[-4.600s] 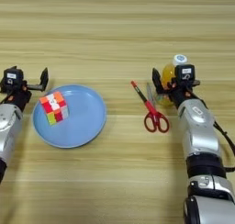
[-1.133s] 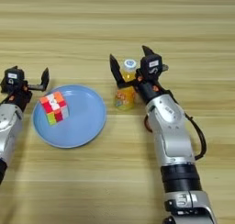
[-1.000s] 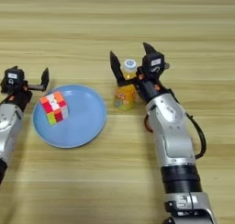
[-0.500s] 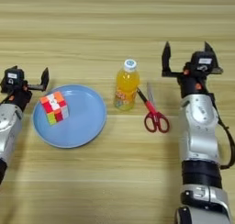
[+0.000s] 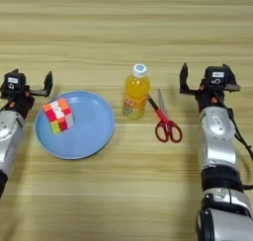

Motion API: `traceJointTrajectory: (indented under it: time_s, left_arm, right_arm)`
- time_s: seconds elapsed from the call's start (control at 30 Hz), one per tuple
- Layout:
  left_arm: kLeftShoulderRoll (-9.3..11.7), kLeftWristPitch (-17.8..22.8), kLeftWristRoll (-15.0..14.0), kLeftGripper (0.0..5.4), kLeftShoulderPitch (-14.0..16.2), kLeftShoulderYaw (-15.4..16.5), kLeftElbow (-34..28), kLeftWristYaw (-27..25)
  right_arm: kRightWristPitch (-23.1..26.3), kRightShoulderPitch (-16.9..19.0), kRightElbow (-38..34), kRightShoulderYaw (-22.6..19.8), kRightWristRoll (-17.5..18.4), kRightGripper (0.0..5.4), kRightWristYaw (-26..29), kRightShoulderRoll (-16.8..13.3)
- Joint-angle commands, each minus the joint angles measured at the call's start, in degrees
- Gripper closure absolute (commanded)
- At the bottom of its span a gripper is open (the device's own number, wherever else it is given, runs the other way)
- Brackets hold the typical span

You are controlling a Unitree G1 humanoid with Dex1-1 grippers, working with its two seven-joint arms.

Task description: Move the objects on the table

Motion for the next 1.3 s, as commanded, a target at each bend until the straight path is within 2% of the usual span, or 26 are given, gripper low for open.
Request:
traceJointTrajectory:
  time_s: [0.03, 0.17, 0.27, 0.37, 0.47, 0.6, 0.8, 0.97, 1.2, 1.3]
  left_arm:
    - [0.94, -0.3, 0.79, 0.0, 0.79, -0.34, -2.59, -0.47]
    - [1.87, 0.51, 0.42, 0.0, 2.71, -0.85, -8.11, -2.32]
    - [3.78, 3.22, -1.69, 0.0, 6.37, -3.38, -15.75, -9.16]
    - [7.68, 6.34, -4.33, 0.0, 9.52, -5.34, -21.65, -18.08]
    - [10.89, 8.89, -6.51, 0.0, 11.37, -6.1, -23.75, -25.06]
    - [12.76, 10.77, -7.68, 0.0, 12.87, -6.9, -24.6, -29.42]
    - [13.34, 11.82, -6.25, 0.0, 14.6, -9.92, -24.61, -33.28]
    - [13.1, 10.76, -4.97, 0.0, 15.5, -13.68, -23.43, -35.95]
    - [13.2, 10.82, -3.26, 0.0, 14.73, -14.23, -20.32, -35.33]
    - [12.93, 10.36, -3.61, 0.0, 14.27, -13.75, -19.72, -34.88]
  right_arm:
    - [-0.56, -1.19, 0.86, 0.39, 0.12, 0.01, -0.41, 0.1]
    - [-0.7, -1.43, 1.37, 0.52, 0.01, 0.01, -0.7, 0.2]
    - [-0.57, -1.53, 1.45, 0.66, -0.12, 0.01, -1.03, 0.42]
    - [-0.51, -1.59, 1.44, 1.01, -0.19, 0.01, -1.4, 0.62]
    - [-0.44, -1.65, 1.43, 1.24, -0.18, 0.01, -1.7, 0.82]
    - [-0.31, -1.72, 1.46, 1.35, 0.0, 0.01, -2.02, 1.01]
    - [-0.2, -1.79, 1.5, 1.47, 0.26, 0.01, -2.29, 1.11]
    - [-0.13, -1.85, 1.5, 1.58, 0.41, 0.01, -2.39, 1.23]
    - [0.08, -1.83, 1.28, 1.63, 0.55, 0.01, -2.35, 1.38]
    - [0.12, -1.82, 1.25, 1.56, 0.67, 0.01, -2.14, 1.43]
